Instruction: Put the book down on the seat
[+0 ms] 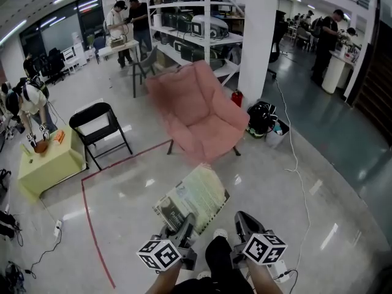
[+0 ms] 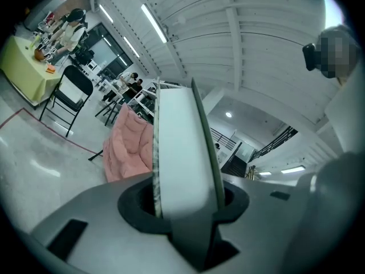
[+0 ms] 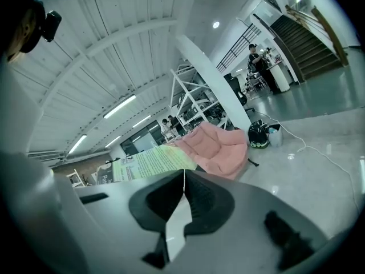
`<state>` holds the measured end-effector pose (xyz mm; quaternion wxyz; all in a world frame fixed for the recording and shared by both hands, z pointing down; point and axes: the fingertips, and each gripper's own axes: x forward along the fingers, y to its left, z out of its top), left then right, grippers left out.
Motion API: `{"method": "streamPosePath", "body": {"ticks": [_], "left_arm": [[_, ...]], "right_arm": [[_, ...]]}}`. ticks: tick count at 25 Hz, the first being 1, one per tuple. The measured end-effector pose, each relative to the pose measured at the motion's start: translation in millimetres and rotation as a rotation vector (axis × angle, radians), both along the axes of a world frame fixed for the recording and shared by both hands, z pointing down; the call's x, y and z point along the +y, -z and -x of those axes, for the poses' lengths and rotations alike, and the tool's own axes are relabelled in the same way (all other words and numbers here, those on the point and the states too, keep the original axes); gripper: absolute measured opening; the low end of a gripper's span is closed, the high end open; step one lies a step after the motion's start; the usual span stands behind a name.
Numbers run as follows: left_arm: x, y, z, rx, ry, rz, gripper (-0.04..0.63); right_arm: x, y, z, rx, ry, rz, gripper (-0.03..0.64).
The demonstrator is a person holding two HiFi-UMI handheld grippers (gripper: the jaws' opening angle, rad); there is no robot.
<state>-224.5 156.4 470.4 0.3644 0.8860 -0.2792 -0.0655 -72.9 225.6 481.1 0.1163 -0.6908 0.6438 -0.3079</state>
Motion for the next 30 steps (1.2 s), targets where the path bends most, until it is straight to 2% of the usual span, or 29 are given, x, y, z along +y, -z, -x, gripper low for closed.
{"method": "streamPosePath", "body": {"ticks": [16, 30], "left_arm": [[-110.7, -5.5, -96.1, -0.001, 0.025, 0.034, 0.167], [-188.0, -12.9, -158.9, 0.001, 0.064, 0.060, 0.167]], "right_arm": [[-114.4, -3.9, -104.1, -0.014, -0.013, 0.023, 0.012], [-202.1, -4.5, -163.7, -0.023, 0.043, 0.026, 0.014]]}}
